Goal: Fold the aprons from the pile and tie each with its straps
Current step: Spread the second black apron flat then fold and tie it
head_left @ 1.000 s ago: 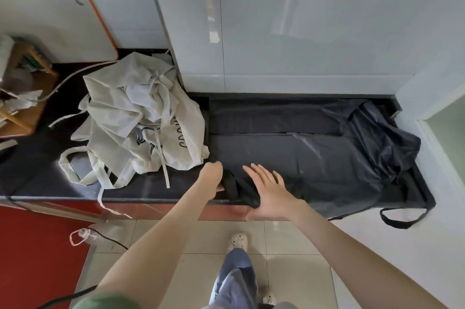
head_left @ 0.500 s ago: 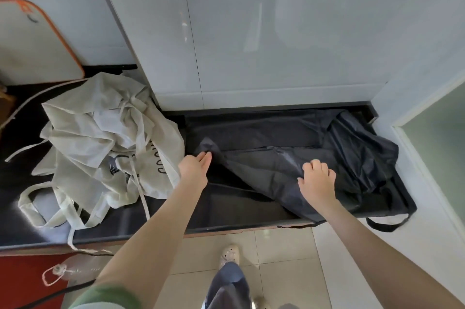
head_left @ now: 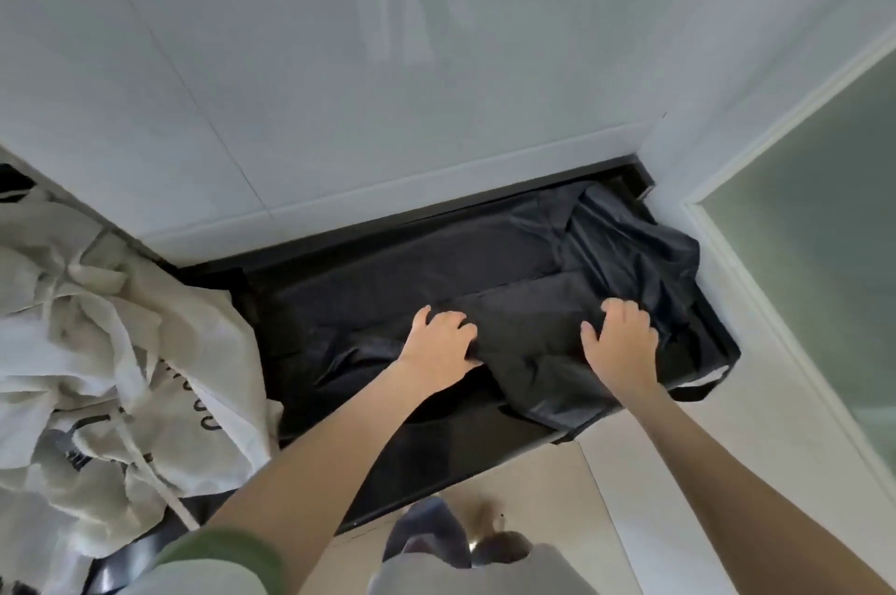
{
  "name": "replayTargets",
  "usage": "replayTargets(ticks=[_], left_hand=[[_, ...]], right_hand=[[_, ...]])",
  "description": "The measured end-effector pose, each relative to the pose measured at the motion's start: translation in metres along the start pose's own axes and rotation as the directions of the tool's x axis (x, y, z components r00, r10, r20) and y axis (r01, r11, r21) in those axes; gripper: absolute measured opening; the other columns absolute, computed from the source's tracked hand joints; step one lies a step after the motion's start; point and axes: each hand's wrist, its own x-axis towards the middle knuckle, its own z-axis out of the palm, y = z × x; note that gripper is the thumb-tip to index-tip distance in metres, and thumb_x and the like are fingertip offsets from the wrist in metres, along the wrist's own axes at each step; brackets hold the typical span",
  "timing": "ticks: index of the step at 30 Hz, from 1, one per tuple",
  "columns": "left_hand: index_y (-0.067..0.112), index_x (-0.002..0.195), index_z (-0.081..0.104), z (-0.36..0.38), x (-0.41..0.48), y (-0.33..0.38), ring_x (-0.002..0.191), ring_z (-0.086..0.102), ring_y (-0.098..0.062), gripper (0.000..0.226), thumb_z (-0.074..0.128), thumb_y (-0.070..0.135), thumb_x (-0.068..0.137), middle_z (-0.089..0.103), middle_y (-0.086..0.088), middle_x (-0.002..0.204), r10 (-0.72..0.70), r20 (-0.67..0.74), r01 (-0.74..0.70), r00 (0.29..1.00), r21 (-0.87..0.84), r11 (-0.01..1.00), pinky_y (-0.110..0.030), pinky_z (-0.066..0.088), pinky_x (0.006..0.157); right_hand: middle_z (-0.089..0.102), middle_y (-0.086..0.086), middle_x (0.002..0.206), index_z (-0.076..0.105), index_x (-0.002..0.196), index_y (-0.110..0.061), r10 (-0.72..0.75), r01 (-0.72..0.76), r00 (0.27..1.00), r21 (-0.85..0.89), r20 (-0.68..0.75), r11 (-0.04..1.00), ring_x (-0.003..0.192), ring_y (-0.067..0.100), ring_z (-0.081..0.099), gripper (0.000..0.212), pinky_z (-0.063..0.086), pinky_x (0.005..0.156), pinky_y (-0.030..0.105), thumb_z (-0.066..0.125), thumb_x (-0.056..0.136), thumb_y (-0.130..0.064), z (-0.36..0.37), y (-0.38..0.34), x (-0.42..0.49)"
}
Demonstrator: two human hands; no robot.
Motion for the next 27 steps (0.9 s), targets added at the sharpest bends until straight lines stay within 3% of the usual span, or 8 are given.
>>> replayTargets(ticks=[4, 7, 13, 17, 19, 24, 26, 27], left_hand=[[0.017, 0.127, 0.055, -0.008, 0.023, 0.002, 0.116, 0.049, -0.028, 0.039, 0.036, 0.041, 0.103, 0.052, -0.006, 0.128, -0.112, 0.011, 0.113, 0.994, -0.134, 0.985, -0.038, 0.044, 0.094], [0.015, 0.128, 0.055, -0.017, 0.034, 0.002, 0.111, 0.053, -0.029, 0.038, 0.034, 0.035, 0.104, 0.055, -0.008, 0.123, -0.183, -0.007, 0.18, 0.983, -0.148, 0.973, -0.035, 0.043, 0.089], [0.012, 0.127, 0.046, -0.02, 0.043, -0.001, 0.112, 0.049, -0.027, 0.03, 0.044, 0.022, 0.099, 0.051, -0.01, 0.124, -0.252, 0.007, 0.249, 0.968, -0.193, 0.949, -0.036, 0.045, 0.087], [0.009, 0.137, 0.035, -0.009, 0.044, 0.005, 0.122, 0.043, -0.026, 0.051, 0.055, 0.03, 0.094, 0.038, -0.011, 0.138, -0.313, -0.096, 0.309, 0.945, -0.056, 0.949, -0.035, 0.043, 0.096], [0.007, 0.143, 0.034, -0.002, 0.04, 0.002, 0.132, 0.038, -0.03, 0.065, 0.063, 0.032, 0.09, 0.033, -0.015, 0.147, -0.341, -0.169, 0.341, 0.925, -0.027, 0.94, -0.041, 0.035, 0.107], [0.01, 0.154, 0.005, 0.013, 0.035, -0.005, 0.149, 0.003, -0.026, 0.071, 0.043, 0.036, 0.099, 0.003, -0.012, 0.161, -0.353, -0.074, 0.352, 0.933, -0.02, 0.936, -0.046, 0.009, 0.12], [0.011, 0.154, 0.003, 0.014, 0.033, -0.004, 0.149, 0.001, -0.026, 0.07, 0.039, 0.037, 0.1, 0.001, -0.011, 0.161, -0.352, -0.073, 0.352, 0.933, -0.01, 0.936, -0.045, 0.009, 0.121], [0.011, 0.154, 0.002, 0.014, 0.032, -0.003, 0.149, 0.001, -0.026, 0.07, 0.038, 0.038, 0.1, 0.001, -0.011, 0.161, -0.351, -0.072, 0.351, 0.933, -0.013, 0.936, -0.045, 0.009, 0.121]], right_hand=[[0.054, 0.021, 0.121, 0.039, 0.128, 0.001, 0.405, -0.476, 0.848, 0.154, 0.343, 0.866, 0.108, 0.039, 0.054, 0.061, 0.047, 0.087, 0.044, 0.059, 0.091, -0.043, -0.019, 0.034, 0.007], [0.061, 0.019, 0.097, 0.048, 0.124, 0.004, 0.434, -0.681, 0.639, 0.205, 0.635, 0.703, 0.08, 0.032, 0.062, 0.058, 0.053, 0.068, 0.035, 0.063, 0.091, -0.042, -0.024, 0.041, 0.01], [0.063, 0.019, 0.121, 0.052, 0.128, -0.005, 0.041, -0.833, 0.533, 0.516, 0.845, 0.198, 0.107, 0.035, 0.062, 0.04, 0.05, 0.092, 0.047, 0.06, 0.094, -0.023, -0.039, 0.042, 0.022], [0.063, 0.021, 0.124, 0.054, 0.125, -0.007, -0.287, -0.837, 0.514, 0.546, 0.808, 0.036, 0.115, 0.038, 0.061, 0.042, 0.052, 0.092, 0.05, 0.051, 0.092, -0.032, -0.054, 0.038, 0.027], [0.064, 0.022, 0.122, 0.054, 0.125, -0.008, -0.367, -0.842, 0.466, 0.531, 0.805, 0.096, 0.112, 0.037, 0.062, 0.045, 0.055, 0.09, 0.048, 0.05, 0.088, -0.033, -0.055, 0.033, 0.028], [0.067, 0.006, 0.116, 0.048, 0.131, -0.013, -0.334, -0.695, 0.208, 0.379, 0.919, 0.611, 0.101, 0.015, 0.067, 0.05, 0.056, 0.081, 0.024, 0.036, 0.098, -0.048, -0.056, 0.009, 0.027], [0.07, 0.006, 0.109, 0.055, 0.121, -0.013, -0.36, -0.646, 0.168, 0.378, 0.918, 0.663, 0.092, 0.012, 0.069, 0.042, 0.055, 0.071, 0.018, 0.036, 0.1, -0.045, -0.064, -0.002, 0.025], [0.071, 0.01, 0.109, 0.057, 0.118, -0.01, -0.376, -0.66, 0.221, 0.422, 0.9, 0.622, 0.091, 0.015, 0.07, 0.038, 0.056, 0.07, 0.019, 0.038, 0.102, -0.038, -0.066, -0.007, 0.024]])
